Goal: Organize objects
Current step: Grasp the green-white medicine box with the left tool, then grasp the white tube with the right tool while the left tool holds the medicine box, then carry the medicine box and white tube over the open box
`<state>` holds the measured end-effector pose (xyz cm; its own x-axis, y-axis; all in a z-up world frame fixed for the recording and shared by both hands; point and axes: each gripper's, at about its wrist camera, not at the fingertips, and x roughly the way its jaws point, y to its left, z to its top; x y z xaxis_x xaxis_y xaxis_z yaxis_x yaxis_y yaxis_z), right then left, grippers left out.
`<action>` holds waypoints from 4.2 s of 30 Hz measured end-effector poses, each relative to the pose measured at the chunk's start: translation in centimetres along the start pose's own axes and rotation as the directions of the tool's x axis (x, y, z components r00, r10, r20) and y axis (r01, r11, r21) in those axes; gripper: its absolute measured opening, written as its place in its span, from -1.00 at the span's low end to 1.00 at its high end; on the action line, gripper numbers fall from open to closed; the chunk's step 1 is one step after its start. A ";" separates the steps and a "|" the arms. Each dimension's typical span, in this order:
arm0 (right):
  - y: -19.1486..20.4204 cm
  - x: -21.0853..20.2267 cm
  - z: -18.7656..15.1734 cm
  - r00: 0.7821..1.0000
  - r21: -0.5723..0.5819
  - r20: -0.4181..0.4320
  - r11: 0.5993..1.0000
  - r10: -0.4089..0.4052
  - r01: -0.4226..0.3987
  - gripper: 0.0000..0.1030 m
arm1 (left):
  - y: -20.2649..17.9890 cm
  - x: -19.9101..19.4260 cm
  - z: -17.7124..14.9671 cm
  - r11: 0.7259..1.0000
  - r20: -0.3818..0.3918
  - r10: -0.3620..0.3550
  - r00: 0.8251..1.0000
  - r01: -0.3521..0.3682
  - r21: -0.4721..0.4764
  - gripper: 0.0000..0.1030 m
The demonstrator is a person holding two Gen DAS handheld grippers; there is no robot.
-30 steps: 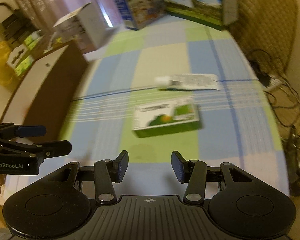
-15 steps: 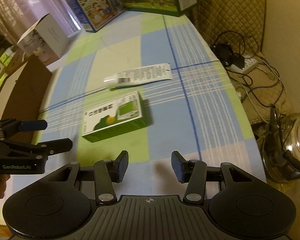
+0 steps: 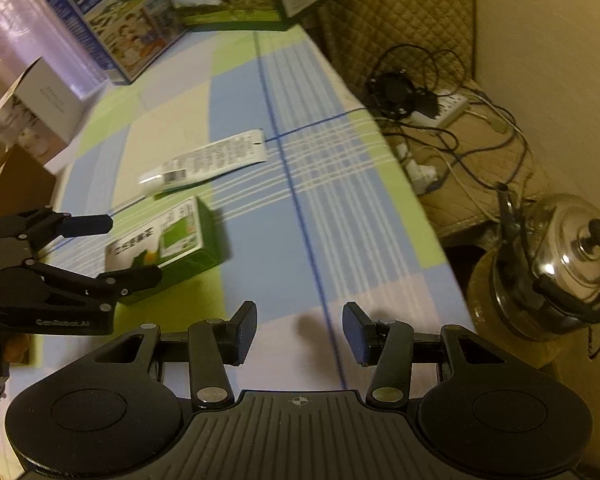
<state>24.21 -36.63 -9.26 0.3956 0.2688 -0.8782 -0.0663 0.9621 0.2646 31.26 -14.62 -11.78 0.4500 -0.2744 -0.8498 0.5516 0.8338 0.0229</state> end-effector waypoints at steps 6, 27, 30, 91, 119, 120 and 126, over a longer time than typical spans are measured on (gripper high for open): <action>-1.3 -0.1 0.1 1.000 0.040 0.000 0.999 -0.024 0.024 -0.13 | -1.0 2.4 0.8 0.997 -0.029 -0.023 0.999 0.025 0.071 0.54; 2.9 4.9 6.2 0.992 -0.249 0.088 0.966 0.089 -0.064 -0.44 | 5.9 -2.7 -7.2 0.879 -0.076 0.254 0.964 -0.263 -0.397 0.00; 3.8 6.8 8.7 0.988 -0.294 0.092 0.951 0.124 -0.092 -0.68 | 7.3 -3.3 -8.0 0.826 -0.106 0.300 0.948 -0.313 -0.469 0.00; 14.9 8.3 -4.3 0.971 -0.665 -0.088 0.712 0.224 -0.225 -0.27 | 4.5 -5.7 -12.5 0.710 -0.250 0.269 0.930 -0.367 -0.602 0.00; 15.5 7.6 -5.7 0.977 -0.658 -0.095 0.724 0.192 -0.207 -0.32 | 2.5 -8.3 -14.4 0.710 -0.252 0.262 0.932 -0.363 -0.604 -0.01; 15.5 7.5 -5.7 0.975 -0.645 -0.101 0.734 0.196 -0.215 -0.32 | 2.5 -8.5 -14.4 0.710 -0.248 0.261 0.933 -0.359 -0.605 -0.01; 15.7 6.6 -5.1 0.966 -0.578 -0.119 0.775 0.228 -0.254 -0.32 | 2.5 -10.4 -14.3 0.720 -0.210 0.266 0.941 -0.339 -0.605 -0.01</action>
<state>21.15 -19.53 -12.95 0.2580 0.4850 -0.8356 -0.6819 0.7041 0.1981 17.89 -2.83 -10.45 0.4224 0.0640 -0.9042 -0.1800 0.9836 -0.0144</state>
